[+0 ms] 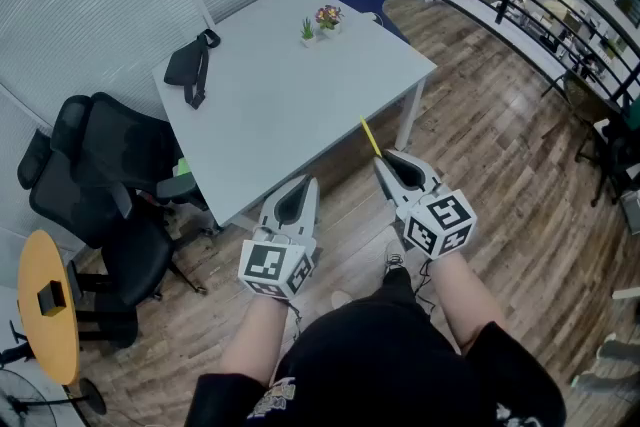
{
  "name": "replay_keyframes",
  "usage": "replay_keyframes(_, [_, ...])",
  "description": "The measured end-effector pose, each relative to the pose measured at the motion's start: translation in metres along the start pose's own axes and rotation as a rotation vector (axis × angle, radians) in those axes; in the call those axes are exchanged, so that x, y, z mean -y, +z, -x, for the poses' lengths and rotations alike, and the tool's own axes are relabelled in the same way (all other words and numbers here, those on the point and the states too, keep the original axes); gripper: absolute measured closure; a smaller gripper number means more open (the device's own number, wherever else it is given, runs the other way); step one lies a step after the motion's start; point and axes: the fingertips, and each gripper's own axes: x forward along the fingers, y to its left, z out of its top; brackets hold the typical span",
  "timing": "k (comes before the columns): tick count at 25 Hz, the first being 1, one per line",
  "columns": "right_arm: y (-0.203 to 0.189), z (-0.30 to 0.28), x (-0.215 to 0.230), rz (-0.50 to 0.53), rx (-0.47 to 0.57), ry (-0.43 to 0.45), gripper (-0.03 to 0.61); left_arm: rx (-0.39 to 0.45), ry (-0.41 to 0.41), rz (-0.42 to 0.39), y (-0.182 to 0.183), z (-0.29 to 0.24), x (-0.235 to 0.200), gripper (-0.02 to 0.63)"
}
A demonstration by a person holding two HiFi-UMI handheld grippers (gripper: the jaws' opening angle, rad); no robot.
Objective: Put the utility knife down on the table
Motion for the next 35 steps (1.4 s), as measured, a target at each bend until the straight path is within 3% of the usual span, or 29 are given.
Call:
replay_keyframes(18, [-0.001,-0.008,0.016,-0.003,-0.012,0.017,0.525,-0.012,0.014,0.021,-0.008,-0.015,-0.002,0.609])
replay_keyframes(35, [0.009,-0.06,0.121,-0.034,-0.05,0.077,0.525,-0.044,0.09,0.051,-0.02,-0.121,-0.01,0.608])
